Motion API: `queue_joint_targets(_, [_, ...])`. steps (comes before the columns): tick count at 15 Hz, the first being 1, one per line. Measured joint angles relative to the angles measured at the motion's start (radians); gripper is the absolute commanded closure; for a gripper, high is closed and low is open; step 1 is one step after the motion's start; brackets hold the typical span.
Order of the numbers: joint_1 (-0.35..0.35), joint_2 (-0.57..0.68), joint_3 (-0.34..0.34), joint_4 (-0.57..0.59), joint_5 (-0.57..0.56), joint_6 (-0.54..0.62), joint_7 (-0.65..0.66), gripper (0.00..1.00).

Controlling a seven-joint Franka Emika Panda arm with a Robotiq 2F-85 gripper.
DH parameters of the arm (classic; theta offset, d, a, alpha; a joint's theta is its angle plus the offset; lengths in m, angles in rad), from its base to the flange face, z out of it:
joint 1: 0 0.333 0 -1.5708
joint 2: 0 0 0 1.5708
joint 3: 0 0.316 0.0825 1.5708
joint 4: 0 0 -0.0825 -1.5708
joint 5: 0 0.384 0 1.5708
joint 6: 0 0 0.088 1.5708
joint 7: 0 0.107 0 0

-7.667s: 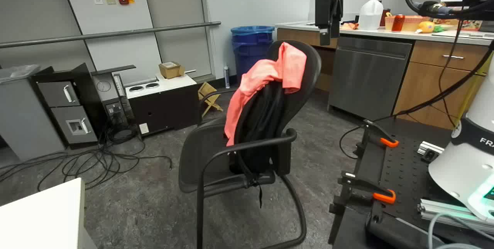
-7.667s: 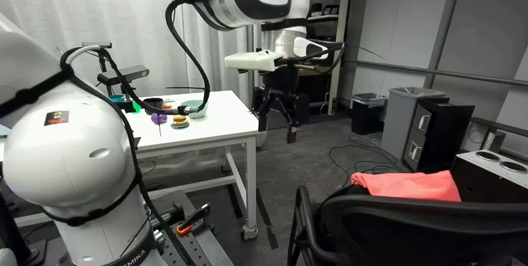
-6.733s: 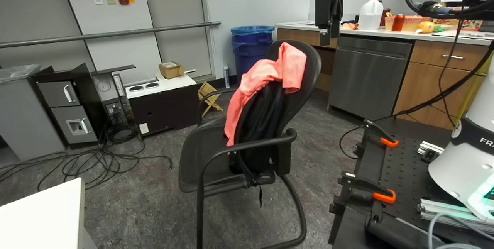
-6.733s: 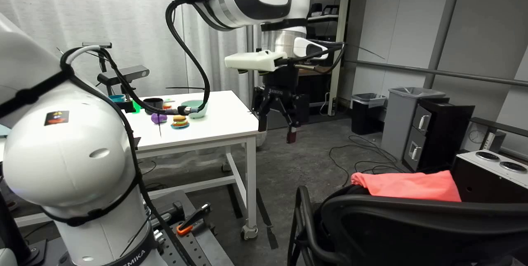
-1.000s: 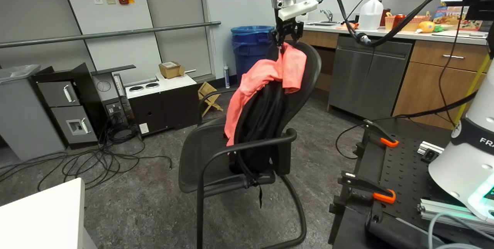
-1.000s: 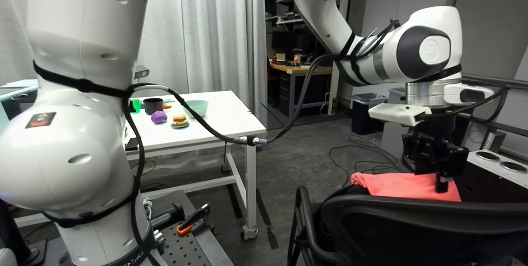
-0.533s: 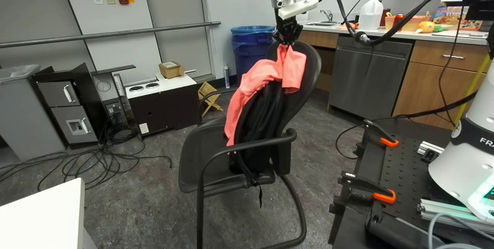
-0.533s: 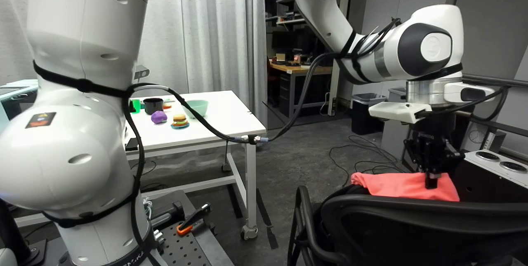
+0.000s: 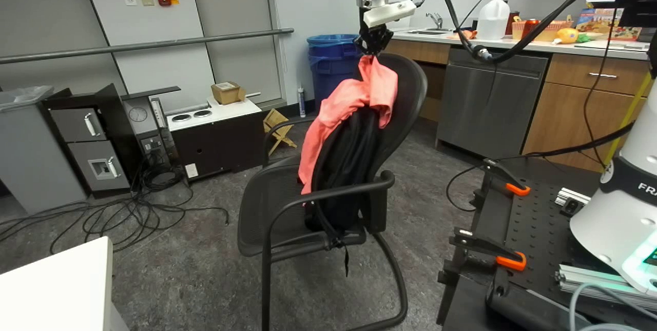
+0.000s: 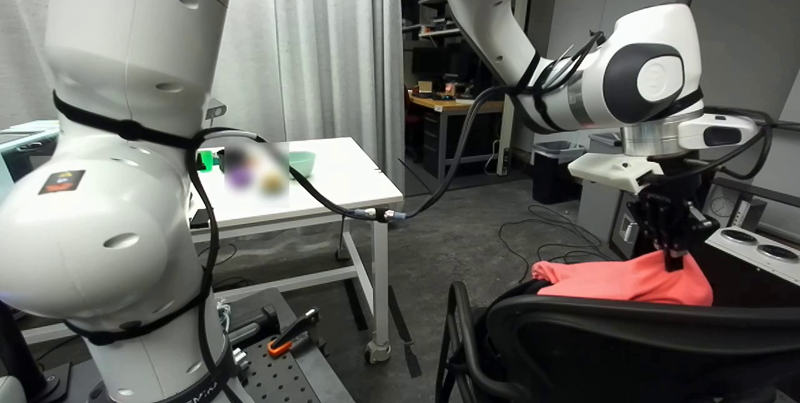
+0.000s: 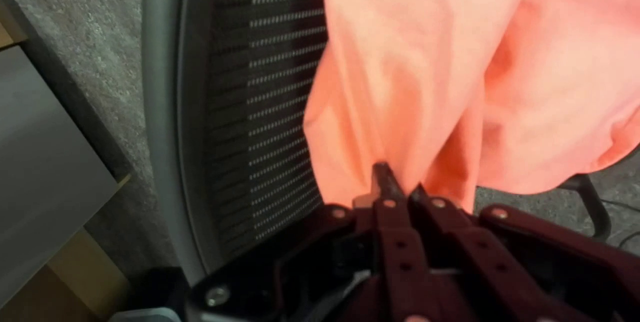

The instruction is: Hang the object on the chair

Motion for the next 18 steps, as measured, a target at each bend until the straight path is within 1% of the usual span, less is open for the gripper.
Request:
queue_joint_targets(2, [0.001,0.009,-0.005,0.000,0.000,0.038,0.013,0.99])
queue_joint_targets(6, [0.007,0.018,-0.025,0.000,-0.027,0.050,0.013,0.99])
queue_joint_targets(7, [0.007,0.019,-0.023,0.000,-0.022,0.042,-0.008,0.99])
queue_joint_targets(8, [0.004,0.018,-0.015,0.000,-0.004,0.024,-0.049,0.96])
queue_joint_targets(10, [-0.009,0.017,0.013,0.000,0.051,-0.020,-0.151,0.96])
queue_joint_targets(11, [-0.012,0.016,0.020,0.000,0.061,-0.028,-0.171,0.96])
queue_joint_targets(18, [-0.015,0.015,0.023,0.000,0.064,-0.030,-0.184,0.96])
